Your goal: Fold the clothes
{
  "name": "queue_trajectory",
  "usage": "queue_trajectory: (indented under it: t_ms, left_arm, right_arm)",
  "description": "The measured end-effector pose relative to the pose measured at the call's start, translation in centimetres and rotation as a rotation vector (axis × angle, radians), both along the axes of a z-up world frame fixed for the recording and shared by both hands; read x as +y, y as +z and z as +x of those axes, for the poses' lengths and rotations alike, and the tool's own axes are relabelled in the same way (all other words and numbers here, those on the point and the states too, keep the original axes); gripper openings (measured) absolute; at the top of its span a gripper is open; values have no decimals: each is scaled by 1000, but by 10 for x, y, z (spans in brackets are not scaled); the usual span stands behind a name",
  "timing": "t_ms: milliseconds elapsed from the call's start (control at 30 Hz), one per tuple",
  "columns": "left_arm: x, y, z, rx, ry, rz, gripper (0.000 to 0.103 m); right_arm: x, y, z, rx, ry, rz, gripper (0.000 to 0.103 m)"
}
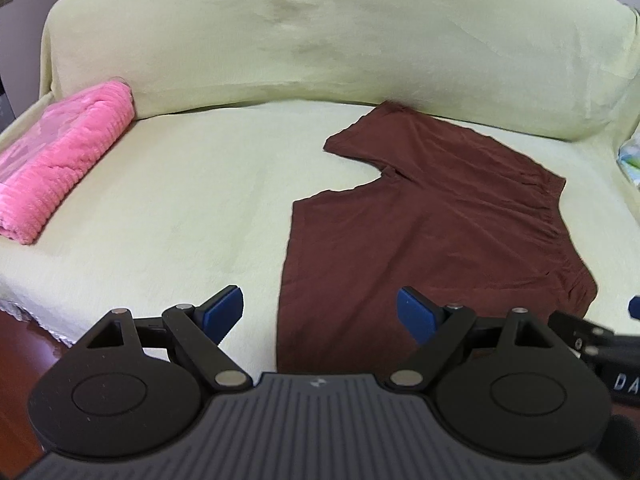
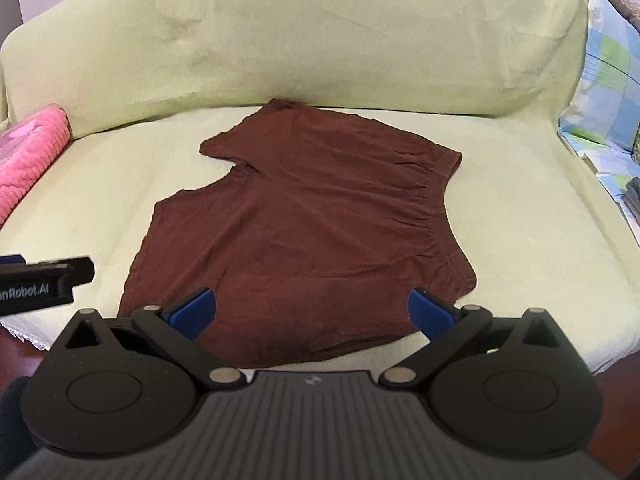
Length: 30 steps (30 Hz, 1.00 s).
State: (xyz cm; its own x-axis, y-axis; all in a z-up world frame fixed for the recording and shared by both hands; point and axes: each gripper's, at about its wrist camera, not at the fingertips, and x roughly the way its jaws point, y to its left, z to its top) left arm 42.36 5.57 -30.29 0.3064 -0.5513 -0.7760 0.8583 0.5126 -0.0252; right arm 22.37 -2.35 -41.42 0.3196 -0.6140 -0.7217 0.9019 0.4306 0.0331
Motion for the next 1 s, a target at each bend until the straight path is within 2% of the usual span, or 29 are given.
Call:
queue_trajectory:
  t_ms: [567, 833, 1000]
  left_arm:
    - [-6, -1, 8, 16, 19, -5, 87]
    - [-18, 1, -14, -59, -28, 21, 87]
    - [-19, 4, -19, -20, -53, -35, 87]
  right_arm:
    - [-10, -10, 2, -11, -9, 21, 101]
    - [-10, -16, -7, -23, -23, 24, 101]
    - [-12, -19, -14, -20, -32, 34, 101]
